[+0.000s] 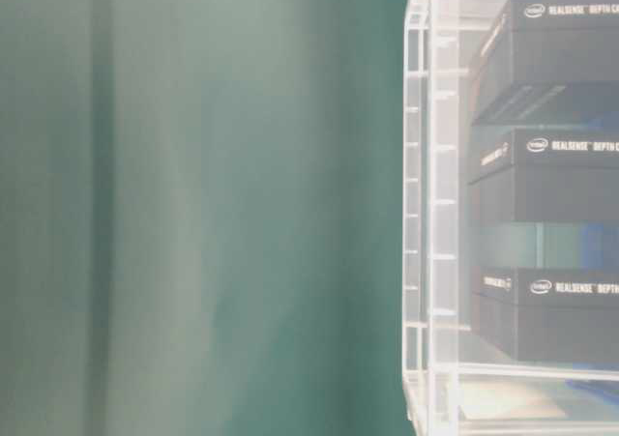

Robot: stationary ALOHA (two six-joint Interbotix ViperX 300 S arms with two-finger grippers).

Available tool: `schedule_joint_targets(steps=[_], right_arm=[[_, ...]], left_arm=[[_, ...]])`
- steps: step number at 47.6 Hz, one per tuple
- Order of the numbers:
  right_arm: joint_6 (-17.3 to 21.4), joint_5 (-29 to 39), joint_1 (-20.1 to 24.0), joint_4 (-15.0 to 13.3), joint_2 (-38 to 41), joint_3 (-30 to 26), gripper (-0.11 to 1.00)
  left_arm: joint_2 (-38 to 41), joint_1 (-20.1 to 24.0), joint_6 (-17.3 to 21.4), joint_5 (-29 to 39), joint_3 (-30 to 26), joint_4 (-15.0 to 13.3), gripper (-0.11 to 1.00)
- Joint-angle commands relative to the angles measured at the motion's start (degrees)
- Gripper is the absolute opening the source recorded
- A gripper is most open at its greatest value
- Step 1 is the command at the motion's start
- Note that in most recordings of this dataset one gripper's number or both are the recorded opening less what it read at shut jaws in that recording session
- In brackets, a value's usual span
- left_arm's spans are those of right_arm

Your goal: Take the box out of the case with both arms.

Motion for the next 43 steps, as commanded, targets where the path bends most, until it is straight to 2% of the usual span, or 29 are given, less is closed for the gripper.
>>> schedule_joint_targets(steps=[1,11,16,24,36,43], right_arm=[[1.05,0.26,0.09,0.53,0.97,-0.62,0.0],[4.66,9.76,0.09,0.88,3.25,-4.13,0.0],[6.86,12.66,0.09,0.7,3.16,-7.65,0.0],[7.47,19.42,0.09,0.53,2.55,-16.96,0.0],[7.65,32.61,-0.18,0.26,5.27,-32.78,0.0],[7.65,38.23,-0.18,0.35,6.94,-38.67,0.0]], left_arm=[[1.14,-0.18,-0.53,1.93,-1.85,0.88,0.0],[1.41,-0.7,-1.23,4.48,-3.69,0.88,0.0],[1.23,-1.14,-1.32,5.27,-5.89,0.88,0.0],[1.67,-1.58,-1.32,11.25,-14.33,0.88,0.0],[3.6,-2.29,-1.32,26.81,-29.36,0.88,0.0],[5.54,-2.81,-1.32,31.99,-34.8,0.88,0.0]])
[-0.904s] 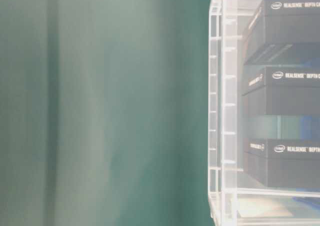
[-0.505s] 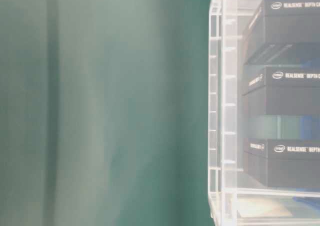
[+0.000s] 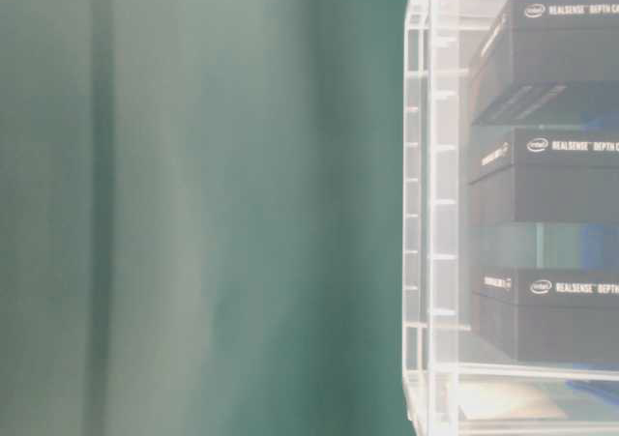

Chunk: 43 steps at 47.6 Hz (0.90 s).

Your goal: Take the box out of the case with both arms.

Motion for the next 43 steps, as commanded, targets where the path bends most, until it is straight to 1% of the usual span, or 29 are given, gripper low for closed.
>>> schedule_joint_targets(steps=[1,6,10,13,16,19,20,24,25,28,31,32,35,40,43], right_arm=[[0.18,3.16,-0.18,0.0,0.88,-4.22,0.0],[0.53,6.42,-0.18,0.09,0.79,-5.19,0.0],[2.02,9.4,-0.18,0.18,0.53,-5.27,0.0],[3.96,14.5,-0.26,-0.09,0.53,-5.27,0.0],[5.71,21.36,-0.79,-0.44,0.7,-5.36,0.0],[7.82,29.27,-1.32,-0.7,1.32,-5.63,0.0],[8.88,33.05,-1.49,-0.79,1.67,-5.89,0.0],[11.43,42.1,-1.49,-1.23,2.64,-7.12,0.0],[11.87,44.03,-1.58,-1.32,2.81,-7.47,0.0],[12.3,50.01,-1.49,-1.67,3.6,-8.44,0.0],[12.3,55.63,-1.49,-1.76,4.39,-9.4,0.0],[12.13,58.45,-1.49,-1.67,4.83,-9.58,0.0],[11.95,64.07,-1.49,-1.67,5.63,-9.76,0.0],[11.87,73.74,-1.49,-1.67,7.03,-9.49,0.0],[12.04,77.43,-1.49,-1.41,7.56,-9.49,0.0]], left_arm=[[1.49,-0.53,0.0,2.46,-3.96,0.18,0.0],[2.29,-0.7,-0.09,4.04,-4.57,0.09,0.0],[2.72,-0.79,-0.62,5.54,-4.75,0.09,0.0],[2.81,-0.79,-1.41,8.0,-5.1,0.09,0.0],[2.99,-0.79,-2.55,12.22,-5.63,0.09,0.0],[3.52,-0.97,-4.31,19.78,-6.5,0.09,0.0],[3.69,-1.05,-4.92,22.32,-6.94,0.09,0.0],[4.92,-1.58,-7.56,33.66,-8.7,0.09,0.0],[5.54,-1.85,-8.53,38.06,-9.58,0.09,0.0],[6.59,-2.37,-9.84,46.49,-10.99,0.09,0.0],[7.65,-2.9,-10.37,54.14,-12.3,0.18,0.0],[7.91,-2.99,-10.37,56.34,-12.57,0.09,0.0],[8.53,-3.34,-10.55,62.75,-13.18,0.09,0.0],[8.96,-3.34,-10.63,71.46,-13.27,0.09,0.0],[9.05,-3.34,-10.72,74.44,-13.36,0.09,0.0]])
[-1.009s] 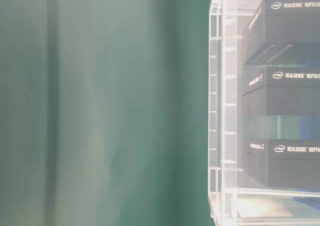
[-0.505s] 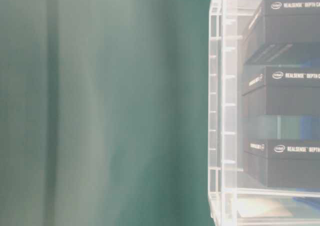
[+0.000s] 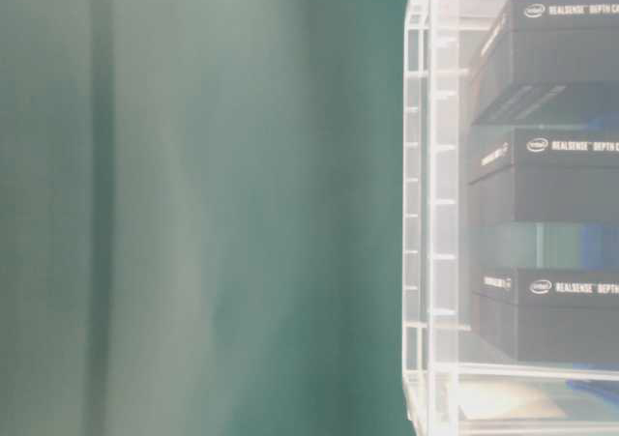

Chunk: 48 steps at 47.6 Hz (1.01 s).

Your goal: Take the box out of the case with both arms.

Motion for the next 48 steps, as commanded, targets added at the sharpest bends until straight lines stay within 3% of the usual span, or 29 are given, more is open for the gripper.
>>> schedule_joint_targets(steps=[1,12,17,20,27,38,42,48], right_arm=[[0.26,4.92,-0.09,0.26,0.79,-1.14,0.0],[0.7,3.52,-0.09,0.09,1.23,-1.14,0.0],[2.11,3.78,-0.09,-0.44,1.85,-1.14,0.0],[5.19,4.57,-0.09,-1.14,2.64,-1.14,0.0],[16.88,6.15,-0.53,-1.41,4.31,-1.32,0.0],[41.22,6.42,-0.7,-1.41,6.06,-1.49,0.0],[50.63,6.42,-0.7,-1.41,6.15,-1.49,0.0],[61.17,6.42,-0.7,-1.58,6.15,-1.41,0.0]], left_arm=[[0.35,-0.18,-0.18,4.57,-1.49,0.09,0.0],[1.14,-0.18,-0.7,6.59,-1.67,0.44,0.0],[1.76,0.09,-4.92,6.59,-1.93,0.53,0.0],[2.2,0.18,-9.4,6.59,-2.02,0.44,0.0],[3.08,0.35,-26.28,6.59,-2.37,1.23,0.0],[3.96,0.35,-53.0,7.21,-2.72,1.32,0.0],[3.96,0.26,-57.92,7.38,-2.72,1.32,0.0],[4.48,0.18,-60.56,7.56,-2.99,1.32,0.0]])
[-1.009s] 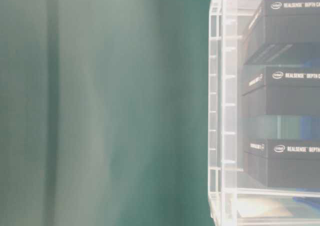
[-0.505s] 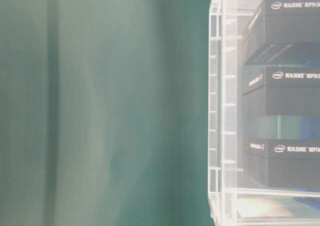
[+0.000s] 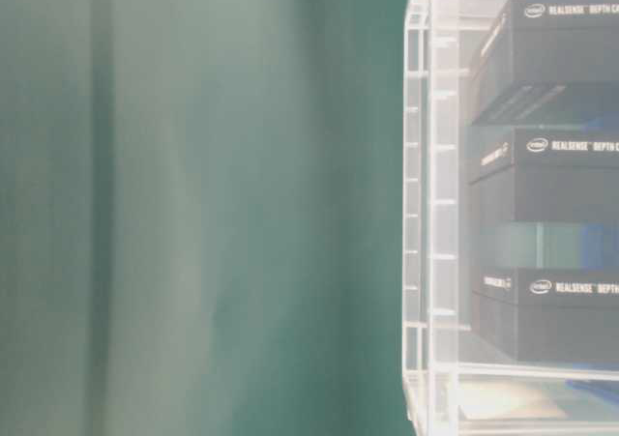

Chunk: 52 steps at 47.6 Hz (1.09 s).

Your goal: Take the box out of the case with both arms.

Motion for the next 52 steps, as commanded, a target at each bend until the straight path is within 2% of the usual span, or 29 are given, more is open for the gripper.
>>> schedule_joint_targets(steps=[1,4,9,17,23,28,34,40,49,52], right_arm=[[4.75,0.26,-0.18,-0.53,0.0,-1.58,0.0],[6.33,0.26,-0.18,-1.14,0.0,-1.49,0.0],[6.59,0.0,-0.26,-2.46,0.0,-1.58,0.0],[4.13,-0.35,-3.78,-4.83,-0.09,-1.67,0.0],[-4.22,-2.72,-11.16,-5.89,0.09,-1.76,0.0],[-11.78,-6.5,-18.02,-5.89,0.97,-2.11,0.0],[-17.4,-9.49,-24.35,-5.71,2.46,-2.55,0.0],[-18.54,-10.72,-25.49,-5.63,2.9,-2.64,0.0],[-18.54,-11.51,-25.4,-5.63,2.9,-2.46,0.0],[-18.54,-11.51,-25.4,-5.63,2.9,-2.37,0.0]], left_arm=[[0.7,-0.09,-1.23,0.26,-1.67,0.26,0.0],[1.41,-0.09,-2.11,0.53,-2.02,0.26,0.0],[2.37,0.26,-2.55,0.88,-2.46,0.26,0.0],[2.81,3.6,-1.93,1.76,-2.72,0.53,0.0],[2.81,8.61,0.35,2.2,-2.81,0.53,0.0],[2.99,14.5,5.36,2.2,-3.08,0.62,0.0],[3.52,19.69,10.72,2.2,-3.43,0.62,0.0],[4.13,22.41,13.54,2.2,-3.69,0.62,0.0],[4.31,22.94,14.06,1.67,-3.43,0.62,0.01],[4.31,22.94,14.06,1.67,-3.34,0.62,0.07]])
